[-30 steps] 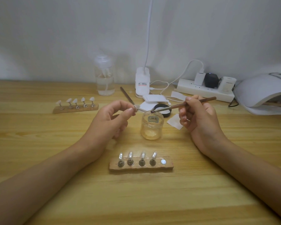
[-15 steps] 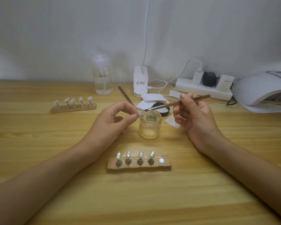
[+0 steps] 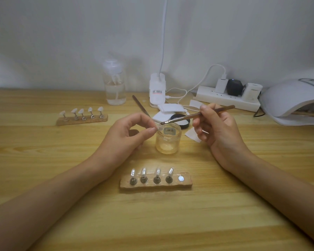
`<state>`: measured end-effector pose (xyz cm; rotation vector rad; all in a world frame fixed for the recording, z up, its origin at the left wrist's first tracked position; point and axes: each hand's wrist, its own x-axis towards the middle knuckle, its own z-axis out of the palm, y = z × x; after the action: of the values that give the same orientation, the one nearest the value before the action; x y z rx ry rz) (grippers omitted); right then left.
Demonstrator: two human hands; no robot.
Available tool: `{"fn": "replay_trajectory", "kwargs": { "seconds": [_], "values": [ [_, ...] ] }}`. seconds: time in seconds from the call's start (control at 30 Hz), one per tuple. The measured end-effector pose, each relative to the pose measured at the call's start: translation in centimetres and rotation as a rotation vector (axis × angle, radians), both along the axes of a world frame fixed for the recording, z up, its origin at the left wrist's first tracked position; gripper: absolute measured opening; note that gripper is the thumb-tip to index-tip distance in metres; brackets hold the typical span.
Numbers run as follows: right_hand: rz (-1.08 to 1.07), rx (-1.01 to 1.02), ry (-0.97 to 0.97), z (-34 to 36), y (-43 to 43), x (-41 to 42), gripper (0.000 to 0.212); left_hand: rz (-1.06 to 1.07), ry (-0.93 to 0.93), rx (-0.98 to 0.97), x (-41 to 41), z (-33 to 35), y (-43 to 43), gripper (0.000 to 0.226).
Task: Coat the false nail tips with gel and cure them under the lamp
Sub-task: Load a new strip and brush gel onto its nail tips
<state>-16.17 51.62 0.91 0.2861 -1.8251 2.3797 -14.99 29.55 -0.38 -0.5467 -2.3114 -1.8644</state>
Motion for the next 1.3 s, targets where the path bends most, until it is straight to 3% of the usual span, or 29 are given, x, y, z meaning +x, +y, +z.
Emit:
{"fn": "replay_trajectory", "kwargs": {
  "seconds": [0.27,0.4,0.57,0.73,0.87,1.03,1.2,1.3],
  "values": [
    [-0.046,-0.009,-0.021,-0.07,0.2,-0.04,0.021,-0.007,0.009,-0.001,0.2,0.1,0.02,0.01],
    [0.056,0.026,0.05,-0.01,-0.02,0.0,0.018,-0.007,0.012,-0.004,0.25,0.11,0.09,0.008],
    [-0.032,0.024,-0.005,-0.22,0.13,-0.11,0.02,-0.007,0.017,-0.002,0.3,0.17,0.19,0.007],
    [0.051,0.038,0.05,-0.01,-0.13,0.01,0.019,-0.007,0.019,0.0,0.24,0.12,0.18,0.006],
    [-0.054,0.035,-0.017,-0.11,0.05,-0.08,0.021,-0.013,0.023,-0.004,0.17,0.06,0.11,0.007],
    [0.018,0.066,0.078,0.13,0.03,0.13,0.019,-0.022,0.018,0.007,0.15,0.03,0.1,0.01],
    [-0.079,0.063,0.006,-0.01,0.11,-0.06,0.022,-0.014,0.007,0.005,0.23,0.06,0.02,0.009],
    [-0.028,0.064,0.07,0.11,0.16,0.09,0.021,-0.011,-0.004,0.011,0.34,0.16,0.02,0.006]
  ]
}}
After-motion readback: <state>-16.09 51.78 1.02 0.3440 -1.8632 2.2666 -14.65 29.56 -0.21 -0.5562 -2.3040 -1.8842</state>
